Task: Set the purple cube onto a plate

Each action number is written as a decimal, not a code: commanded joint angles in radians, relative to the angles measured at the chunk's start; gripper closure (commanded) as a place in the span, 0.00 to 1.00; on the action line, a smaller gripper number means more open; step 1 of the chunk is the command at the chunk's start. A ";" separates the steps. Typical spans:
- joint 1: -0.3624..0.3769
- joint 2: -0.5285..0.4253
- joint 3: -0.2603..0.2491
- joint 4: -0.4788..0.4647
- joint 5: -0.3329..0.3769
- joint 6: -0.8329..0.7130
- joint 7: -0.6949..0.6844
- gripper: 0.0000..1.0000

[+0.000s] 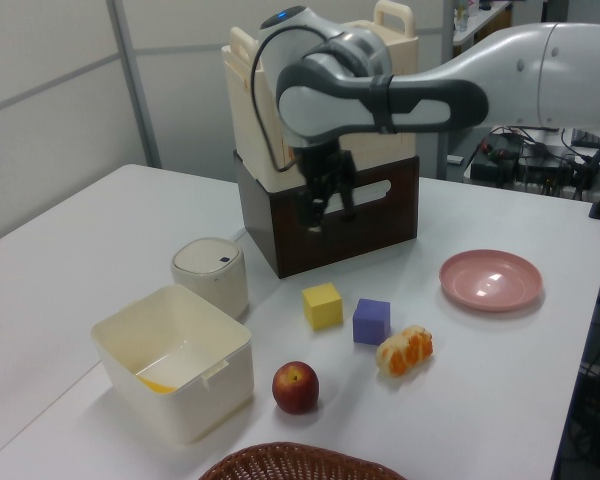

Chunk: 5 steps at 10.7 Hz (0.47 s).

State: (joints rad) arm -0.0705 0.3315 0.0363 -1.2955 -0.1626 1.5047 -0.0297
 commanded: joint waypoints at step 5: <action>-0.092 0.030 -0.009 -0.093 -0.005 -0.081 -0.151 0.00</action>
State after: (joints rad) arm -0.1531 0.3343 0.0348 -1.3488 -0.1626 1.4132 -0.1322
